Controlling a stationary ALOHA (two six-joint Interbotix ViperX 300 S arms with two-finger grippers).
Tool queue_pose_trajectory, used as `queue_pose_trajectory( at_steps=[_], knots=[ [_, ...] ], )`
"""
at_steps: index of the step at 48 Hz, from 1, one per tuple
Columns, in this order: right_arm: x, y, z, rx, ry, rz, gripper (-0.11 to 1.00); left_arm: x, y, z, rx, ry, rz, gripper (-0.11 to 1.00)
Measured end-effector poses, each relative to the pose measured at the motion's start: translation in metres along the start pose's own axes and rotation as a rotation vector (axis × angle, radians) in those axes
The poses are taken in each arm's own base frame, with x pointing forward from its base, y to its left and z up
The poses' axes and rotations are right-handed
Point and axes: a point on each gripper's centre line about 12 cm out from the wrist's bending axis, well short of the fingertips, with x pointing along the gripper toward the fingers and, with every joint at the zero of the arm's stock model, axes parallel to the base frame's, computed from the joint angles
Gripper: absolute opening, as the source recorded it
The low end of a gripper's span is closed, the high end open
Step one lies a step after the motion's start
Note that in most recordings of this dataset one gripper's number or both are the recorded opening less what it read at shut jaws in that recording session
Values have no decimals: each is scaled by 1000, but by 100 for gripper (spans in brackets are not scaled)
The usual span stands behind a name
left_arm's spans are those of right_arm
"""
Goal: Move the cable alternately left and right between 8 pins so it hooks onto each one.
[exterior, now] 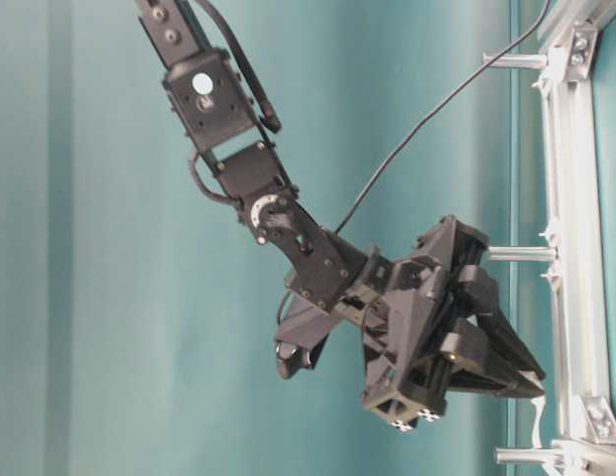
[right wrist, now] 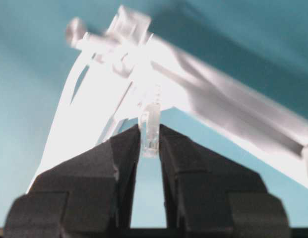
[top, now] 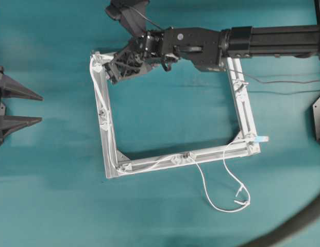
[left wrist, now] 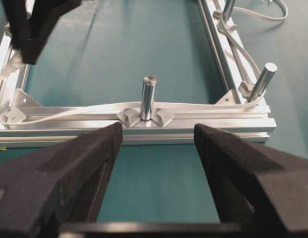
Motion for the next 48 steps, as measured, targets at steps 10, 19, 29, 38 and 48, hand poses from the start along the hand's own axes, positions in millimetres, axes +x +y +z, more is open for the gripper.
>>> queue_pose_trajectory(
  at_steps=[10, 19, 29, 38, 48],
  knots=[
    [-12, 3, -12, -15, 9, 10, 15, 0, 0, 0, 0, 0, 0, 72],
    [-21, 1, -20, 2, 3, 29, 15, 0, 0, 1, 0, -2, 0, 72],
    [-29, -4, -28, 7, -4, 45, 14, 0, 0, 0, 0, 2, 0, 72],
    [-36, -7, -37, -1, 6, 43, 14, 0, 0, 0, 0, 2, 0, 72],
    [-39, -3, -48, -16, 20, 52, 14, -2, 0, -2, 0, 15, -1, 72]
  ],
)
